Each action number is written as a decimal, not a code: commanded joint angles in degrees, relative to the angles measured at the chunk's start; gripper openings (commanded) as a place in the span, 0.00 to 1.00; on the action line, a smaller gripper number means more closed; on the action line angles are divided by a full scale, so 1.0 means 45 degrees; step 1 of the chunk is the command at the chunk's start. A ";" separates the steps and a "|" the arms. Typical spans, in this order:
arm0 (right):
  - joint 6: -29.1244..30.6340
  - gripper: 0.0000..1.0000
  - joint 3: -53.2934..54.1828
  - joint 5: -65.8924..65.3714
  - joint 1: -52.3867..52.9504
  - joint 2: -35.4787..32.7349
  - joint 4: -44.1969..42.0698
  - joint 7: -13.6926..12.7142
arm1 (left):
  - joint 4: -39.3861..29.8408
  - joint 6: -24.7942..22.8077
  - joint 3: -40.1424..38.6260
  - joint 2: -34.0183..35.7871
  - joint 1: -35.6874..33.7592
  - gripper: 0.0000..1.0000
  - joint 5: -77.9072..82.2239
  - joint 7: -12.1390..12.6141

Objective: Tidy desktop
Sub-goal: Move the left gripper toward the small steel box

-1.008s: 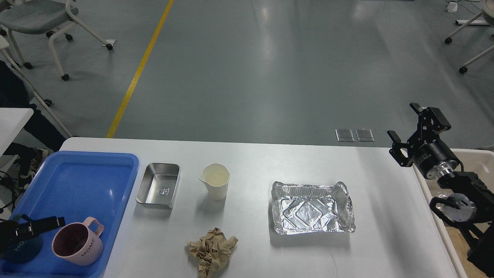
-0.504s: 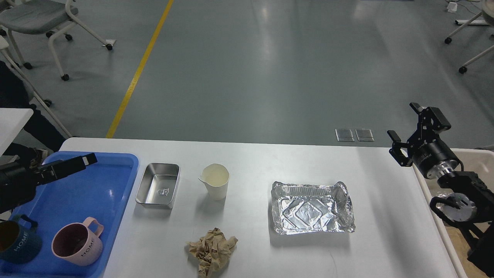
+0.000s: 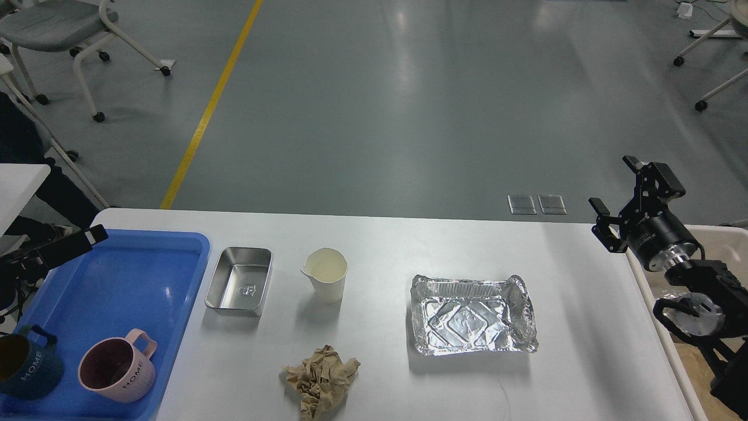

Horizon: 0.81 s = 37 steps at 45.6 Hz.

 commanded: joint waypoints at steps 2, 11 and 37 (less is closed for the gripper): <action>0.0019 1.00 0.0000 0.0000 -0.0038 -0.0001 0.0001 0.0004 | -0.0093 -0.0043 0.0001 0.0092 -0.0012 0.92 -0.0070 -0.0005; 0.0038 1.00 0.0000 0.0000 -0.0057 0.0018 0.0001 0.0004 | -0.0093 -0.0063 -0.0038 -0.0201 -0.0032 0.92 -0.0090 0.0092; 0.0019 1.00 0.0000 0.0000 -0.0136 0.0077 0.0059 0.0004 | 0.2737 -0.1684 0.0001 -0.3560 -0.0812 0.96 -0.0227 0.1342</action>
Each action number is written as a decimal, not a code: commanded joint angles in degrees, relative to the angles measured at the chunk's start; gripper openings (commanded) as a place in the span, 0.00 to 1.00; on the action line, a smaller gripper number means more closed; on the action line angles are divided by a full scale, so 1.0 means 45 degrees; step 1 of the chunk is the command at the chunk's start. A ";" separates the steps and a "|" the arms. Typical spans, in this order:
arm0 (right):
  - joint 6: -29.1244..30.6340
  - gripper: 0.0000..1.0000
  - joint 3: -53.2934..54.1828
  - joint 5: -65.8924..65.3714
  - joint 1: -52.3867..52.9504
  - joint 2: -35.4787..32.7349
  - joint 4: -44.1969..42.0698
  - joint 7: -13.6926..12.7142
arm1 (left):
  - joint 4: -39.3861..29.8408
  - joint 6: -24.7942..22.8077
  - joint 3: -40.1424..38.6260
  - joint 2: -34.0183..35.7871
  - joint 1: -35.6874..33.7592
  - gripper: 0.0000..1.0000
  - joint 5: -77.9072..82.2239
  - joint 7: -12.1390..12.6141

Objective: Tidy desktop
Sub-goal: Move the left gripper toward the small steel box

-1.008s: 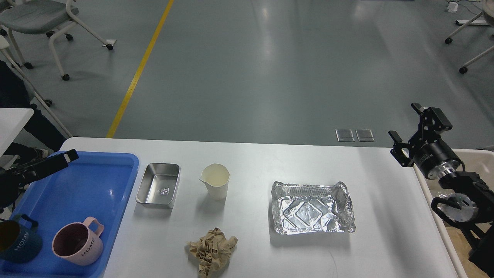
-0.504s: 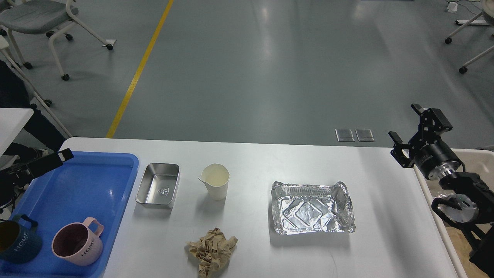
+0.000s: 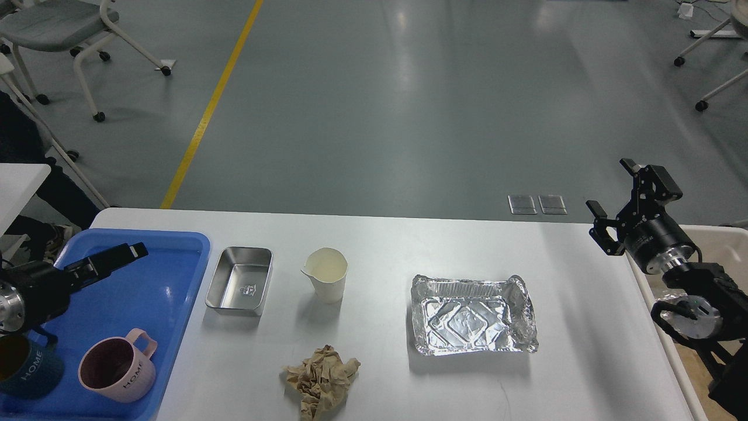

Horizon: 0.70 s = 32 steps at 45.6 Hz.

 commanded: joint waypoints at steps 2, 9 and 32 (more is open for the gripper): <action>-0.0001 1.00 0.0004 -0.0001 -0.0013 0.0005 0.0001 0.0003 | 0.1442 -0.0144 0.0014 -0.0881 -0.0392 0.96 0.0049 -0.0017; 0.0018 1.00 0.0005 0.0019 0.0026 0.0005 0.0001 0.0003 | 0.3122 -0.1236 0.0034 -0.2111 -0.0978 0.96 0.0166 -0.0075; 0.0018 1.00 0.0024 0.0019 -0.0052 -0.0093 0.0040 0.0003 | 0.5935 -0.1355 0.2279 -0.5335 -0.2560 0.96 0.1533 -0.0037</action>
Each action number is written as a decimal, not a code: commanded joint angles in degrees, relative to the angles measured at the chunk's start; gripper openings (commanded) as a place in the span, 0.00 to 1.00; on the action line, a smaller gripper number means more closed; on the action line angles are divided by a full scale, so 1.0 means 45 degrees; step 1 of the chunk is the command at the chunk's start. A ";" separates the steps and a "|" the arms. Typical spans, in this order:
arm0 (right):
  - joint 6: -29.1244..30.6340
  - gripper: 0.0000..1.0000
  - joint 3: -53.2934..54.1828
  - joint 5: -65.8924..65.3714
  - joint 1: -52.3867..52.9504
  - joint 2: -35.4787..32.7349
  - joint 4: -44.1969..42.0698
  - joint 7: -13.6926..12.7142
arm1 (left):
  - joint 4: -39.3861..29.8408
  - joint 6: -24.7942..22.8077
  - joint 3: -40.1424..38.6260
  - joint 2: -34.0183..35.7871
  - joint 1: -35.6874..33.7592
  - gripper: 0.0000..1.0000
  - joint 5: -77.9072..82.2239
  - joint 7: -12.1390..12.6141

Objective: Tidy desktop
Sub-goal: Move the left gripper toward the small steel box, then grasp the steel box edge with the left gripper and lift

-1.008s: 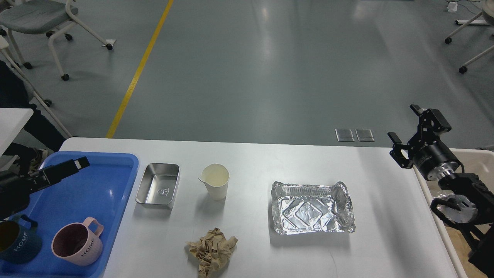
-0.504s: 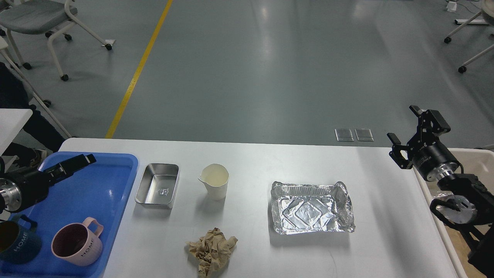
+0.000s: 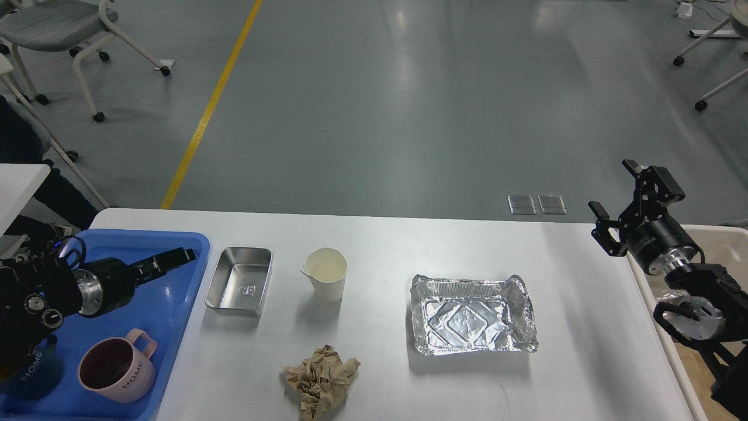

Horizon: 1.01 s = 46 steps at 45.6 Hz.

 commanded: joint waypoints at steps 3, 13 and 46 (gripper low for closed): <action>0.0005 1.00 0.0000 -0.0013 0.0010 0.0015 -0.0003 0.0019 | 0.1238 0.0176 0.1056 -0.0946 -0.0664 0.96 0.0071 0.0003; 0.0024 1.00 0.0020 0.0006 0.0010 -0.0004 0.0016 0.0038 | 0.2235 0.0215 0.1155 -0.1962 -0.1016 0.96 0.0091 -0.0095; 0.0024 1.00 0.0059 0.0006 0.0049 -0.0258 -0.0023 0.0077 | 0.3583 0.0371 0.2736 -0.3467 -0.1524 0.78 0.0091 -0.0075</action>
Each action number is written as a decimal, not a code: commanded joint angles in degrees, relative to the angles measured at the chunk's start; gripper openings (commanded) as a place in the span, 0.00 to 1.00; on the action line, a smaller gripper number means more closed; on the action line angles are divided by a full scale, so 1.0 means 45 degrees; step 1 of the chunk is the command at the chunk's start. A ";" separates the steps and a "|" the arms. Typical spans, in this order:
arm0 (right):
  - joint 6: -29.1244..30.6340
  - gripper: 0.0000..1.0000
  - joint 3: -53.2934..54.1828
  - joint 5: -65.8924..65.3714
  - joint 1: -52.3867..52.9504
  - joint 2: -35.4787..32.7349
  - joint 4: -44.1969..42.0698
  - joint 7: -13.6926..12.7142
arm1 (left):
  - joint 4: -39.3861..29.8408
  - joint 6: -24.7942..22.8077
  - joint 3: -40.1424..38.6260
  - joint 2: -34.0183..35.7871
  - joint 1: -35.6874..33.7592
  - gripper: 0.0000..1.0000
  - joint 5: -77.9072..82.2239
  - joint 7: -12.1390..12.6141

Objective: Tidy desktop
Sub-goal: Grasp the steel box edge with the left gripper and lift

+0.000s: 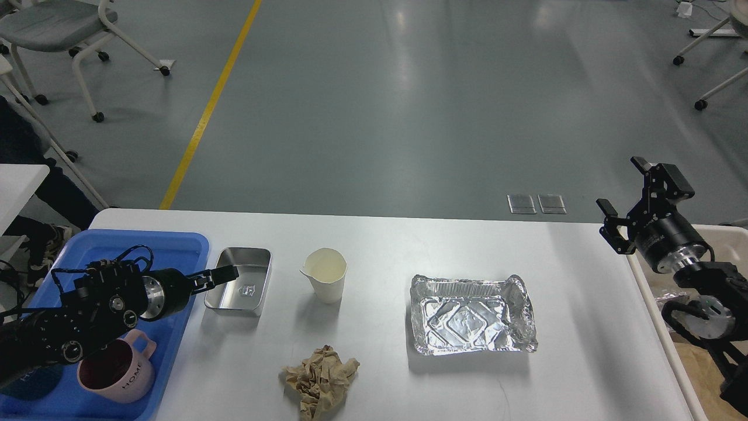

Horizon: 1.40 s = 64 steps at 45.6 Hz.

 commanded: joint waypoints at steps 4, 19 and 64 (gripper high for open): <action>-0.0021 1.00 -0.0001 0.0003 0.0047 0.0020 -0.0022 0.0011 | 0.0033 0.0055 0.0241 -0.0078 -0.0035 0.74 0.0002 0.0015; -0.0021 1.00 -0.0001 0.0003 0.0047 -0.0019 -0.0060 -0.0008 | 0.0541 0.0094 0.1238 -0.0508 -0.0289 0.47 -0.0037 0.0015; -0.0061 1.00 -0.0001 0.0003 0.0027 -0.0136 -0.0100 -0.0008 | 0.0366 -0.0043 0.1629 -0.0391 -0.0289 0.00 -0.0252 -0.1235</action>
